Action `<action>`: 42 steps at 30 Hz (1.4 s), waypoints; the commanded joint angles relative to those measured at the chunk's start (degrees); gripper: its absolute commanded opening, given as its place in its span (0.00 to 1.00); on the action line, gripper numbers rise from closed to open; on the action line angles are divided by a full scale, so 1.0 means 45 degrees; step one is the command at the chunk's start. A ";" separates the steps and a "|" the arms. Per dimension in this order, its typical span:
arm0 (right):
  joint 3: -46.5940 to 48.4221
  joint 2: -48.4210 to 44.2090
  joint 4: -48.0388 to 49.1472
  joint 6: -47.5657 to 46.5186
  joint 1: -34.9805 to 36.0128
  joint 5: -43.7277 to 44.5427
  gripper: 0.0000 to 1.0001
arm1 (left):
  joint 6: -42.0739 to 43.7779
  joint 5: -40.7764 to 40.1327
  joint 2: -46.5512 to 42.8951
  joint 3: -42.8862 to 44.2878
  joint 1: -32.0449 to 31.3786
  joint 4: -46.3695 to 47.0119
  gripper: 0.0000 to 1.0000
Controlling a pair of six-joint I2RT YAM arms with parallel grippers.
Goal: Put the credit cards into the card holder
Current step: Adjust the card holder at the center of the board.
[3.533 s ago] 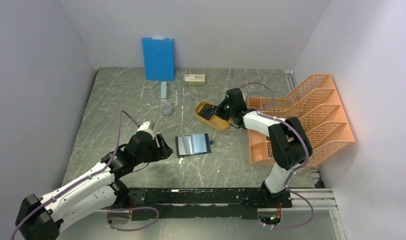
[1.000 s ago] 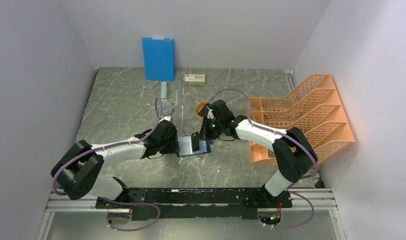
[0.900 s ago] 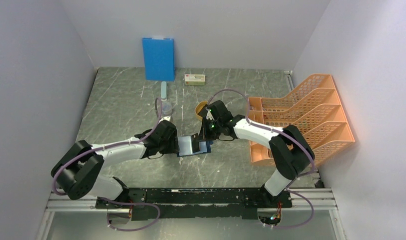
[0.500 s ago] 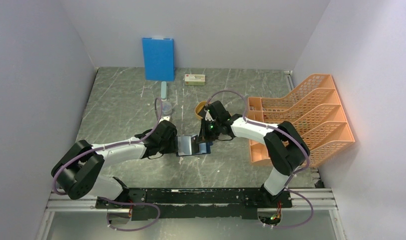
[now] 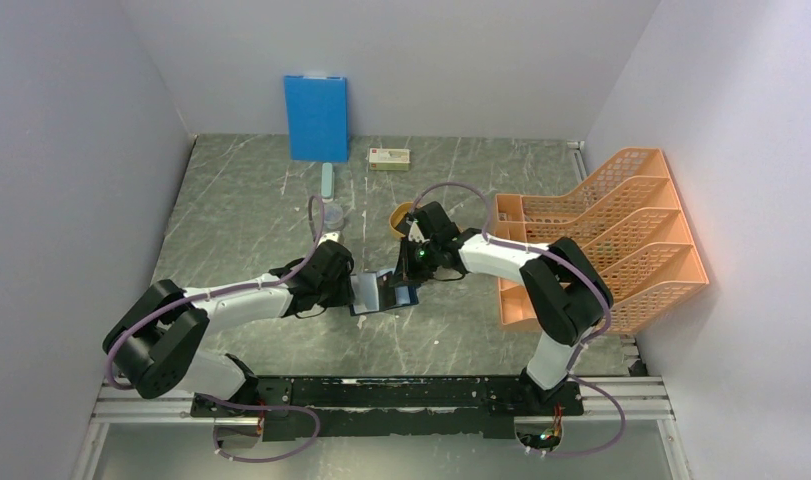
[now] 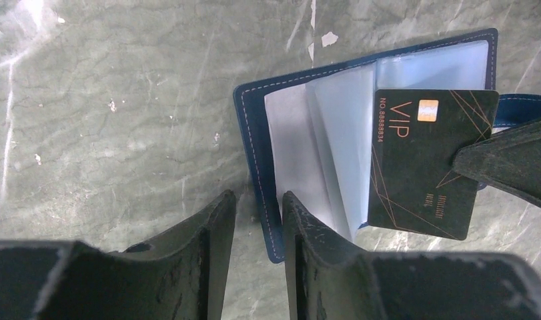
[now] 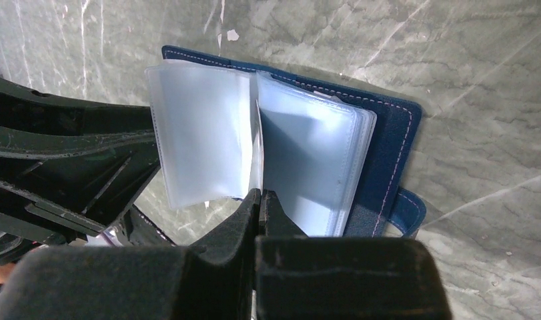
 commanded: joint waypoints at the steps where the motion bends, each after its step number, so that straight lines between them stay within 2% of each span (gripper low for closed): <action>1: 0.0136 0.0304 0.0232 0.0028 -0.0082 -0.0063 0.00 | -0.0015 -0.0341 0.0324 -0.0191 -0.0041 -0.0192 0.37; 8: -0.0787 -0.0427 0.0273 0.0138 -0.0075 0.0078 0.00 | 0.0175 -0.0386 0.0744 0.0060 -0.0042 -0.0022 0.30; 15: -0.2792 -0.1875 0.0895 0.0778 -0.0076 0.0250 0.00 | 0.0475 0.0777 0.1984 0.0726 -0.0065 0.0995 0.24; 18: -0.3038 -0.2449 0.0827 0.0900 -0.0082 0.0469 0.00 | 0.0363 0.0699 0.2442 0.1156 -0.0108 0.0862 0.22; 21: -0.2954 -0.2864 0.0554 0.0876 -0.0110 0.0716 0.00 | 0.0029 0.0104 0.1995 0.1311 -0.0107 0.0283 0.22; 25: -0.2642 -0.3269 0.0104 0.0747 -0.0129 0.1068 0.00 | -0.0319 -0.0851 0.0307 0.1194 -0.0100 -0.0806 0.30; 27: -0.2563 -0.3348 0.0032 0.0693 -0.0149 0.1135 0.00 | -0.0377 -0.1134 -0.0749 0.1061 -0.0099 -0.1114 0.37; 28: -0.2524 -0.3330 -0.0002 0.0672 -0.0142 0.1173 0.00 | -0.0380 -0.1144 -0.1269 0.1000 -0.0100 -0.1177 0.45; 30: -0.2478 -0.3284 -0.0017 0.0631 -0.0137 0.1216 0.00 | -0.0286 -0.0869 -0.2141 0.0943 -0.0118 -0.0970 0.51; 33: -0.2387 -0.3198 0.0048 0.0635 -0.0139 0.1189 0.00 | -0.0165 0.0340 -0.2738 0.1060 -0.0171 -0.0081 0.53; 37: -0.2277 -0.3062 0.0125 0.0664 -0.0133 0.1201 0.00 | -0.0180 0.2461 -0.1948 0.1511 -0.0517 0.1444 0.47; 42: -0.2200 -0.3000 0.0108 0.0678 -0.0146 0.1217 0.00 | -0.0357 0.3418 0.0153 0.1965 -0.1037 0.2335 0.34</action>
